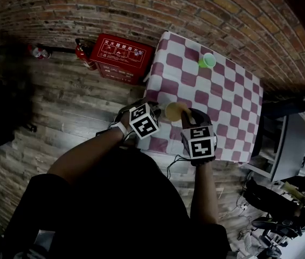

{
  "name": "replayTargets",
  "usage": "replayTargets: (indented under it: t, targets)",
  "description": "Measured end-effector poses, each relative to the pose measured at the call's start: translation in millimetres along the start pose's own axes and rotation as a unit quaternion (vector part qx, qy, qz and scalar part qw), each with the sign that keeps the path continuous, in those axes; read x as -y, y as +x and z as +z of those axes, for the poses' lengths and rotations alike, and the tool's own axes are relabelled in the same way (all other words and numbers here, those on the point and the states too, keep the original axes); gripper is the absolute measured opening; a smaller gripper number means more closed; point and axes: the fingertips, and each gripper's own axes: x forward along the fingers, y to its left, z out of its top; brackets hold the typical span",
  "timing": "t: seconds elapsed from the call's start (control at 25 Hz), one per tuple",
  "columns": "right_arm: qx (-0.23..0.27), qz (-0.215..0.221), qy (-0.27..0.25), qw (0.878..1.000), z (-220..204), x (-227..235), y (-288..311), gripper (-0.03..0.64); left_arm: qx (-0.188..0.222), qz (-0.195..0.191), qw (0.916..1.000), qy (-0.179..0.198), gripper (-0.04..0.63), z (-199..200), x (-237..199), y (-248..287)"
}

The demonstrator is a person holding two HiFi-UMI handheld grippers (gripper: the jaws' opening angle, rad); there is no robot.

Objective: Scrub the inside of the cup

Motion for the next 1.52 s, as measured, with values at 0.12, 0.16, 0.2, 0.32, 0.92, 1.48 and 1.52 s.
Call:
replayTargets:
  t: [0.12, 0.16, 0.2, 0.32, 0.92, 1.48, 1.52]
  targets:
    - [0.031, -0.009, 0.015, 0.999, 13, 7, -25, 0.092, 0.001, -0.002, 1.0, -0.001, 0.098, 0, 1, 1]
    - [0.033, -0.006, 0.012, 0.999, 16, 5, -28, 0.092, 0.0, -0.003, 1.0, 0.001, 0.098, 1, 1, 2]
    - [0.028, 0.0, 0.005, 1.0, 16, 0, -27, 0.092, -0.001, -0.002, 1.0, 0.004, 0.097, 2, 1, 1]
    - [-0.018, 0.024, -0.013, 0.999, 0, -16, 0, 0.092, -0.004, 0.0, 1.0, 0.004, 0.097, 1, 1, 5]
    - [-0.067, 0.019, -0.092, 0.993, -9, -18, 33, 0.092, 0.004, -0.006, 0.9998, -0.018, 0.097, -1, 1, -1]
    - [-0.116, 0.094, -0.227, 0.962, -19, -30, 50, 0.092, 0.0, -0.004, 0.9999, -0.015, 0.097, -3, 0, -3]
    - [-0.129, 0.097, -0.233, 0.959, -24, -31, 60, 0.092, -0.001, -0.004, 0.9999, -0.016, 0.098, -3, 0, -3]
